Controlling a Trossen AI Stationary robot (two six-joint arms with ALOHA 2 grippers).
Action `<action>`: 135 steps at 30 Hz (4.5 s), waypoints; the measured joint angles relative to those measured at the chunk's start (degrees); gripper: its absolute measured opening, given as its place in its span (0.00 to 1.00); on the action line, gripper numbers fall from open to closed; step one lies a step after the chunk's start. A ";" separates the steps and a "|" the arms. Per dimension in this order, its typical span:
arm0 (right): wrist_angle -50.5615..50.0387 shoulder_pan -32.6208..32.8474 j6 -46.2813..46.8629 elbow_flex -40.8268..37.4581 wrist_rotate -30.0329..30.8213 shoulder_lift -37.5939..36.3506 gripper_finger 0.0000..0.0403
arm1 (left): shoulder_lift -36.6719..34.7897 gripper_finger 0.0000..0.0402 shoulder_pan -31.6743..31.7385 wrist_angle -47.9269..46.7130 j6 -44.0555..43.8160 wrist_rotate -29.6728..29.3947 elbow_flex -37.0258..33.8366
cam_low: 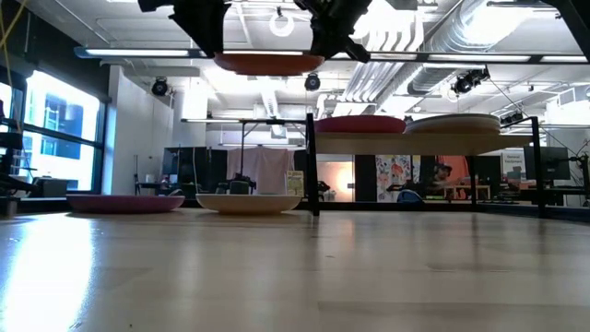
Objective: Place and stack plates onto a shelf
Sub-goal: Stack the orange plate on top of the pink plate on the shelf
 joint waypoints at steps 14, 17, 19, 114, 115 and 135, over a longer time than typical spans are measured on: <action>-5.31 -3.11 1.57 0.00 1.95 -0.04 0.00 | -0.31 0.36 0.05 -5.79 -7.10 -6.12 0.00; -7.76 -5.15 1.48 0.00 1.81 -0.05 0.00 | -0.74 0.35 0.65 -6.71 -10.61 -6.39 0.00; -8.81 -6.65 1.20 0.00 0.55 -0.07 0.00 | -1.13 0.34 1.23 -7.11 -12.04 -6.29 0.00; -20.57 -29.75 -36.79 0.02 -17.76 6.75 0.04 | -3.10 0.34 21.72 -0.72 -26.82 3.04 0.00; -20.57 -29.75 -36.45 0.02 -17.76 6.75 0.06 | -3.10 0.34 21.72 -0.72 -26.82 3.04 0.00; -23.72 -30.13 -34.72 0.02 -20.93 6.75 0.14 | -3.10 0.34 21.72 -0.72 -26.79 3.04 0.00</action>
